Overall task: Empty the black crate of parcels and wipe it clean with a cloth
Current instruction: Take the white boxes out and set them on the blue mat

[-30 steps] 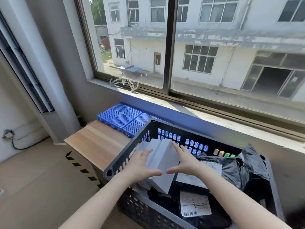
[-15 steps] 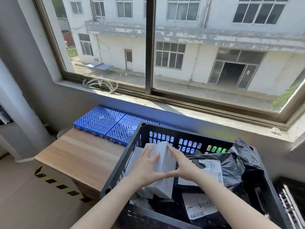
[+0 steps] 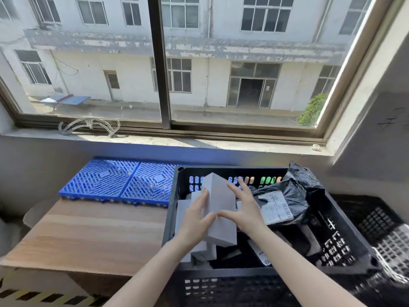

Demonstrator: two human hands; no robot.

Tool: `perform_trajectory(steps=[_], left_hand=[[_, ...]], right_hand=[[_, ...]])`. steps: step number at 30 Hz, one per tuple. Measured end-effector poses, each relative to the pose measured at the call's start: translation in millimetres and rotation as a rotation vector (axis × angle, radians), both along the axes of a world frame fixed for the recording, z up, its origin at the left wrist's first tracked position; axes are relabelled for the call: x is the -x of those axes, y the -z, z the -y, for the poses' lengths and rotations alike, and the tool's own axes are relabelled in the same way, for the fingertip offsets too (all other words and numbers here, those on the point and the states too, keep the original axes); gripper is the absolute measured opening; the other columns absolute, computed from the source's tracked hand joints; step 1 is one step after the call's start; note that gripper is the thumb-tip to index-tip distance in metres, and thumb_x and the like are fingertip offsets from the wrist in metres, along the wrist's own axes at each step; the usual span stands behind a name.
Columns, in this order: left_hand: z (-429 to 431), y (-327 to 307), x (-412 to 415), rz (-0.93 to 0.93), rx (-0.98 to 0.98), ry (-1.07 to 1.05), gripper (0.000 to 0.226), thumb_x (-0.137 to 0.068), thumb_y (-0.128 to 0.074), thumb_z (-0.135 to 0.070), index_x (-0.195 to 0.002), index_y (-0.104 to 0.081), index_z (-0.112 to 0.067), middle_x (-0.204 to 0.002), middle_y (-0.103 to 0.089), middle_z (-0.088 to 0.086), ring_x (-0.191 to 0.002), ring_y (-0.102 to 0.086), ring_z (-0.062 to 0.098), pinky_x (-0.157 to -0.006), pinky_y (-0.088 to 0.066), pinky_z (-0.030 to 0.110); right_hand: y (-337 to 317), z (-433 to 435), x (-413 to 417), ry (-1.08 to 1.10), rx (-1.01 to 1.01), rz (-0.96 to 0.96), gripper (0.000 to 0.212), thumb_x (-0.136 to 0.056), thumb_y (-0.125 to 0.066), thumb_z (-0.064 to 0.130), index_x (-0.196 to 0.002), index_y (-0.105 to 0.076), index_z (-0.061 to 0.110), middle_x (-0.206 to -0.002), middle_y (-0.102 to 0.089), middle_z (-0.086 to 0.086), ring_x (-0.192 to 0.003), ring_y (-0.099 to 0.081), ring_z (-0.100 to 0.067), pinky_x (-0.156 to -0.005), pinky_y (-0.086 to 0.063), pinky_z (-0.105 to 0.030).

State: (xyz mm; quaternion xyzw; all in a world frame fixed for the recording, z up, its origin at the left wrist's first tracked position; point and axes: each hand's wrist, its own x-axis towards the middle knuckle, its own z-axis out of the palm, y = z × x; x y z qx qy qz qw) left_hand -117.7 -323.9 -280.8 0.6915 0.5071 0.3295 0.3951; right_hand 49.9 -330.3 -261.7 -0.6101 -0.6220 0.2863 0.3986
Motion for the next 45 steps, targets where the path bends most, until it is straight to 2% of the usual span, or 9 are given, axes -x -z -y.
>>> perform_trajectory(steps=[7,11,17,22,28,34,38,42,45], left_hand=[[-7.0,-28.7,29.2,0.104,-0.157,-0.155,0.056,-0.092,-0.053,-0.017,-0.145,-0.039,-0.023,-0.146,-0.043,-0.007,-0.131,-0.045,0.017,-0.106,-0.042,0.047],[-17.2,-57.0,52.5,0.174,-0.244,-0.309,0.058,-0.077,-0.045,-0.042,-0.134,-0.047,-0.028,-0.123,-0.044,-0.009,-0.114,-0.054,0.018,-0.091,-0.051,0.039],[-40.2,-78.5,120.4,0.309,-0.259,-0.481,0.042,-0.077,-0.055,-0.034,-0.119,-0.053,-0.038,-0.119,-0.054,-0.014,-0.113,-0.056,0.009,-0.089,-0.051,0.031],[-62.9,-71.4,186.4,0.220,-0.210,-0.513,0.038,-0.076,-0.054,-0.038,-0.114,-0.052,-0.041,-0.118,-0.058,-0.020,-0.111,-0.053,-0.002,-0.076,-0.039,0.001],[-111.7,-44.3,258.4,0.179,-0.142,-0.440,0.051,-0.076,-0.055,-0.042,-0.126,-0.047,-0.043,-0.117,-0.057,-0.022,-0.109,-0.052,-0.006,-0.076,-0.039,0.005],[-171.6,-18.5,332.7,0.107,-0.120,-0.399,0.051,-0.092,-0.064,-0.027,-0.140,-0.046,-0.028,-0.125,-0.052,-0.007,-0.111,-0.051,0.000,-0.086,-0.043,0.021],[-205.7,-6.0,365.4,0.080,-0.109,-0.377,0.051,-0.092,-0.063,-0.025,-0.140,-0.045,-0.027,-0.120,-0.046,-0.001,-0.108,-0.051,-0.001,-0.074,-0.041,0.007],[-233.5,9.2,391.3,0.120,-0.047,-0.327,0.056,-0.084,-0.067,-0.037,-0.136,-0.047,-0.035,-0.125,-0.048,-0.008,-0.113,-0.048,-0.001,-0.080,-0.042,0.014],[-251.7,18.1,410.8,0.048,-0.010,-0.271,0.060,-0.073,-0.080,-0.036,-0.126,-0.052,-0.039,-0.122,-0.046,-0.015,-0.118,-0.045,-0.003,-0.090,-0.045,0.018]], right_hand=[[-13.0,-6.5,24.4,0.013,0.073,-0.429,0.043,-0.081,-0.075,0.010,-0.121,-0.062,0.017,-0.119,-0.065,0.004,-0.106,-0.064,-0.013,-0.078,-0.052,-0.017],[-35.6,-22.2,47.6,-0.150,0.091,-0.437,0.067,-0.081,-0.073,0.030,-0.140,-0.044,0.039,-0.130,-0.055,0.016,-0.105,-0.063,-0.010,-0.083,-0.054,-0.028],[-52.6,-57.9,114.3,-0.303,0.031,-0.500,0.062,-0.080,-0.075,0.006,-0.123,-0.048,0.041,-0.123,-0.056,0.020,-0.106,-0.059,-0.002,-0.069,-0.052,-0.014],[-40.4,-91.7,180.8,-0.278,0.051,-0.468,0.063,-0.074,-0.080,0.008,-0.125,-0.054,0.035,-0.123,-0.059,0.013,-0.115,-0.056,-0.004,-0.089,-0.052,-0.027],[-27.4,-137.7,248.0,-0.343,0.131,-0.411,0.073,-0.074,-0.079,0.004,-0.130,-0.046,0.037,-0.121,-0.053,0.020,-0.107,-0.051,0.007,-0.073,-0.053,-0.016],[-6.3,-176.4,317.2,-0.308,0.214,-0.267,0.106,-0.059,-0.085,0.012,-0.148,-0.030,0.032,-0.143,-0.041,0.011,-0.130,-0.041,-0.003,-0.103,-0.046,-0.038],[10.1,-203.4,352.2,-0.227,0.183,-0.226,0.094,-0.066,-0.076,-0.001,-0.146,-0.035,0.028,-0.141,-0.043,0.008,-0.131,-0.042,-0.006,-0.096,-0.051,-0.032],[29.9,-235.8,376.5,-0.216,0.207,-0.200,0.089,-0.068,-0.078,0.001,-0.143,-0.037,0.028,-0.135,-0.046,0.010,-0.127,-0.045,-0.005,-0.087,-0.046,-0.013],[42.0,-263.5,392.1,-0.232,0.245,-0.217,0.088,-0.069,-0.080,0.007,-0.142,-0.037,0.032,-0.134,-0.048,0.012,-0.125,-0.046,-0.004,-0.098,-0.046,-0.026]])
